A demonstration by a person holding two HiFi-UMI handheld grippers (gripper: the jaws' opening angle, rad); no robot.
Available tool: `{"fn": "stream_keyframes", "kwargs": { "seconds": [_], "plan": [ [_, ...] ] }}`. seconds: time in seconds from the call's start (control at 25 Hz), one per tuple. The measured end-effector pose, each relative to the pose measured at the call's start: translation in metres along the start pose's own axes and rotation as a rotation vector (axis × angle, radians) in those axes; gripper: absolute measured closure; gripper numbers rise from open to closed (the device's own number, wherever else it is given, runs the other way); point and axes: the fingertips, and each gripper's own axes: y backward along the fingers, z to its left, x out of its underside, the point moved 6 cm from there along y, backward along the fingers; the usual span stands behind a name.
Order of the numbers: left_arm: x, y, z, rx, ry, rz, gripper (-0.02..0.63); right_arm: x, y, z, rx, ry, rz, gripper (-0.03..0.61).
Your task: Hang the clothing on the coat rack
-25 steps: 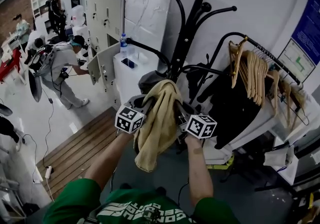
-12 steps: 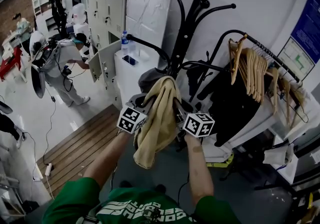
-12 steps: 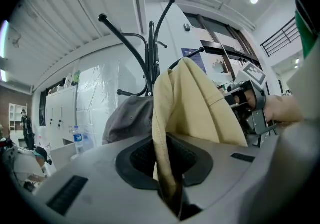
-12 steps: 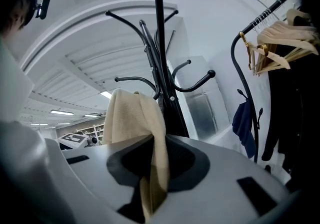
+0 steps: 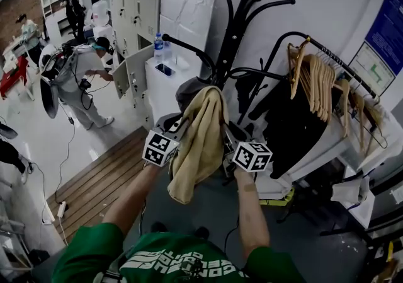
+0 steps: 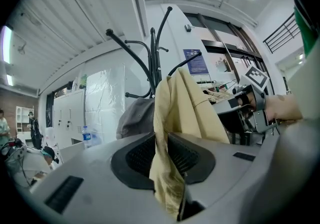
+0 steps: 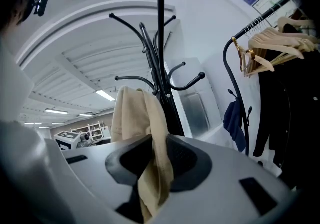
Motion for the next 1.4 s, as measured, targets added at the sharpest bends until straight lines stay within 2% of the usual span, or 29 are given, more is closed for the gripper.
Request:
{"fn": "stream_keyframes", "kwargs": {
  "seconds": [0.24, 0.44, 0.72, 0.96, 1.4],
  "plan": [
    [0.001, 0.027, -0.01, -0.021, 0.017, -0.009, 0.554, 0.016, 0.022, 0.003, 0.035, -0.008, 0.012, 0.495],
    [0.012, 0.044, -0.02, -0.018, 0.029, 0.021, 0.555, 0.033, 0.038, 0.01, 0.045, -0.007, 0.032, 0.495],
    [0.024, 0.062, -0.032, -0.021, 0.066, 0.038, 0.595, 0.06, 0.059, 0.018, 0.058, -0.008, 0.066, 0.497],
    [0.024, 0.085, -0.046, -0.045, 0.087, 0.001, 0.609, 0.076, 0.082, 0.028, 0.099, -0.004, 0.068, 0.566],
    [0.037, 0.129, -0.073, 0.0, 0.149, 0.003, 0.611, 0.096, 0.127, 0.053, 0.089, 0.014, 0.075, 0.571]
  ]
}}
